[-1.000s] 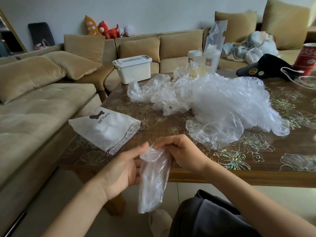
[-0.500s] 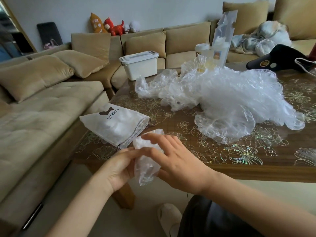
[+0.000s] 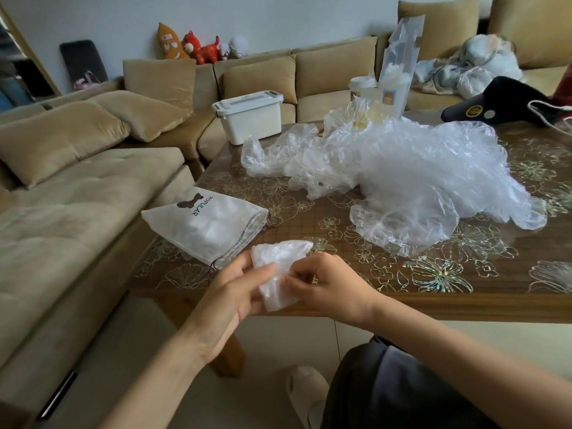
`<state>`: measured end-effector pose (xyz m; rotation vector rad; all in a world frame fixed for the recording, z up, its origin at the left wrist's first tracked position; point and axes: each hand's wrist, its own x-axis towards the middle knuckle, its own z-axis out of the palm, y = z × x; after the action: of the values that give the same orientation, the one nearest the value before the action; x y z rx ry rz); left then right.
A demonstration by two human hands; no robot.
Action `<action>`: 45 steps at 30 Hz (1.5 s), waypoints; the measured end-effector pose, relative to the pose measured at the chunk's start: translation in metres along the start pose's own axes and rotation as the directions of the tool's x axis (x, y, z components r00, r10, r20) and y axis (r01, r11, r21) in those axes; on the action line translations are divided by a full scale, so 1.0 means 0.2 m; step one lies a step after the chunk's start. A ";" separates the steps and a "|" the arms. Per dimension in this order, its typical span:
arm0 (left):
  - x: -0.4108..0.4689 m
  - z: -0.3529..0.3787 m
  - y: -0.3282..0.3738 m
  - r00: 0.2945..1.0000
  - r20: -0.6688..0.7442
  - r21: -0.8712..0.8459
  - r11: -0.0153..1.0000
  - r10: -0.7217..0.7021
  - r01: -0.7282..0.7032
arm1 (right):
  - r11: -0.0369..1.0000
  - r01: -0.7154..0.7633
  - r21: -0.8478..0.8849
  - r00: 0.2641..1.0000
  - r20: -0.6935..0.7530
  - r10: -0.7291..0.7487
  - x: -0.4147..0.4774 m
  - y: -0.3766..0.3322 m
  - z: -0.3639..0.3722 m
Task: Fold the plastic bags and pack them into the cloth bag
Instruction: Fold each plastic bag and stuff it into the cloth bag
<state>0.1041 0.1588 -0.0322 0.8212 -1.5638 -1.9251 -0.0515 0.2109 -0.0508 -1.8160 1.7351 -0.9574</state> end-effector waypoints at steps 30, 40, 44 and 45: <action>0.04 -0.01 -0.02 0.962 -0.224 0.011 0.988 0.154 -0.155 | 0.506 -0.235 0.830 0.951 0.087 0.298 0.01 0.02 -0.09; 0.07 -0.05 -0.06 0.972 -0.145 0.233 0.961 0.184 -0.148 | 0.879 -0.193 0.436 0.980 0.134 0.149 0.06 0.01 -0.02; 0.10 -0.10 -0.08 0.977 -0.114 0.258 0.955 0.181 -0.147 | 0.818 -0.279 0.502 0.955 0.236 0.181 0.08 0.06 -0.04; 0.10 -0.11 -0.08 0.978 -0.102 0.273 0.950 0.183 -0.149 | 0.808 -0.304 0.505 0.943 0.281 0.179 0.09 0.07 -0.05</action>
<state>0.1057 0.1334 -0.0543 0.8705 -1.7749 -1.5366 -0.0680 0.1939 -0.0517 -1.2417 1.3357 -0.9717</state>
